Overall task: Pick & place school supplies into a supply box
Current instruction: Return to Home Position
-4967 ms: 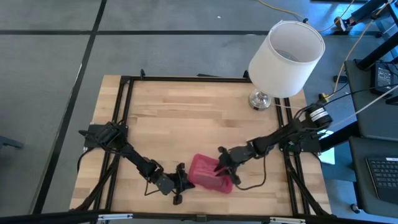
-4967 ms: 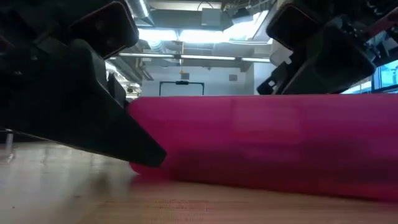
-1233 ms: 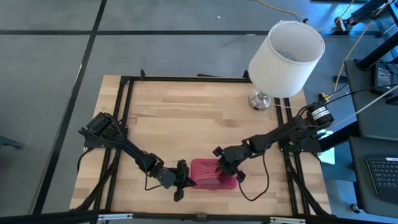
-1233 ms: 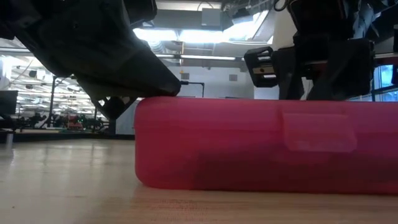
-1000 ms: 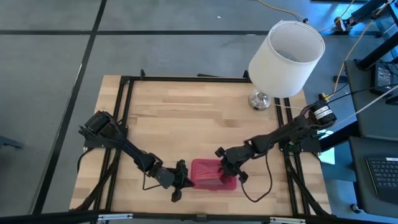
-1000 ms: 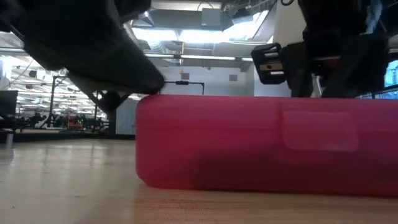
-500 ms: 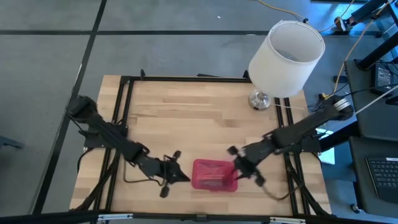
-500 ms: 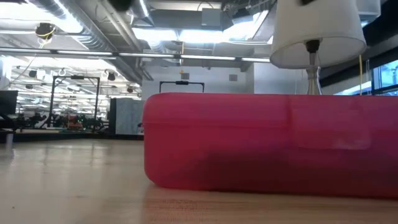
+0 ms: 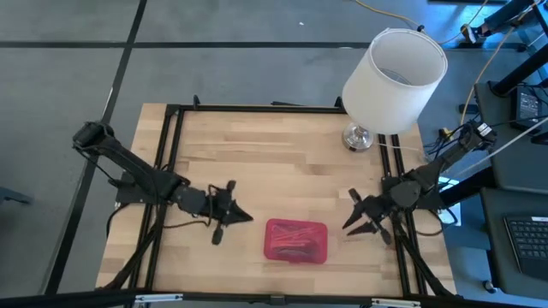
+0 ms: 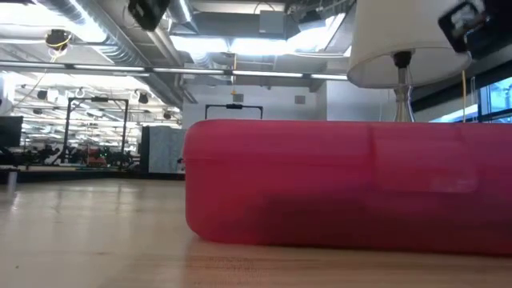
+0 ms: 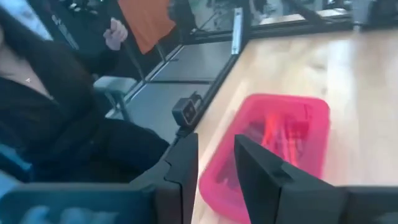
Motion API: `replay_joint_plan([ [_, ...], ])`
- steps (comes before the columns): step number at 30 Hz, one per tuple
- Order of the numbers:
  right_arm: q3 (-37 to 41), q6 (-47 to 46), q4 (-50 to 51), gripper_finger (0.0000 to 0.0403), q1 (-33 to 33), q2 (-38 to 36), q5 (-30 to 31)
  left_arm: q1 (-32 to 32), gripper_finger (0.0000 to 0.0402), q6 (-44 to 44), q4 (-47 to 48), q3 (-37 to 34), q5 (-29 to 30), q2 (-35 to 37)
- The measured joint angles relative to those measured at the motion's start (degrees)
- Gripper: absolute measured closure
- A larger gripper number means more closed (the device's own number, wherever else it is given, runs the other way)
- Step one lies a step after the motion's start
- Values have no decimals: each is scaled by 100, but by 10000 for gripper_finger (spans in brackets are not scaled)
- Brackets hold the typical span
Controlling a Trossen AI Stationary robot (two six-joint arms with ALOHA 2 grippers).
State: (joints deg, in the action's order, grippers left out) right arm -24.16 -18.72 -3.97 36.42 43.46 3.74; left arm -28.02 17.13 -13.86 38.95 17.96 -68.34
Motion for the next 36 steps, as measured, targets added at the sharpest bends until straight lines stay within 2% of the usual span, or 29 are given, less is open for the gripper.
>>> replay_joint_plan([
  [5, 937, -36, -900, 295, -11, -732, 108, 435, 398, -198, -983, -950, -461, 673],
  [8, 1359, -37, -1101, 295, -53, -1051, 116, 606, 398, -342, -1778, -1533, -778, 950],
  [20, 1984, 546, -1108, 295, -144, -2497, 169, 1205, 398, -231, -3477, -3185, -911, 1538],
  [27, 2380, 706, -1060, 295, -144, -2960, 648, 1523, 398, -1, -3948, -3827, -890, 1746],
  [36, 2380, 1027, -867, 295, -144, -3295, 647, 1809, 398, -34, -3775, -3852, -1215, 1842],
])
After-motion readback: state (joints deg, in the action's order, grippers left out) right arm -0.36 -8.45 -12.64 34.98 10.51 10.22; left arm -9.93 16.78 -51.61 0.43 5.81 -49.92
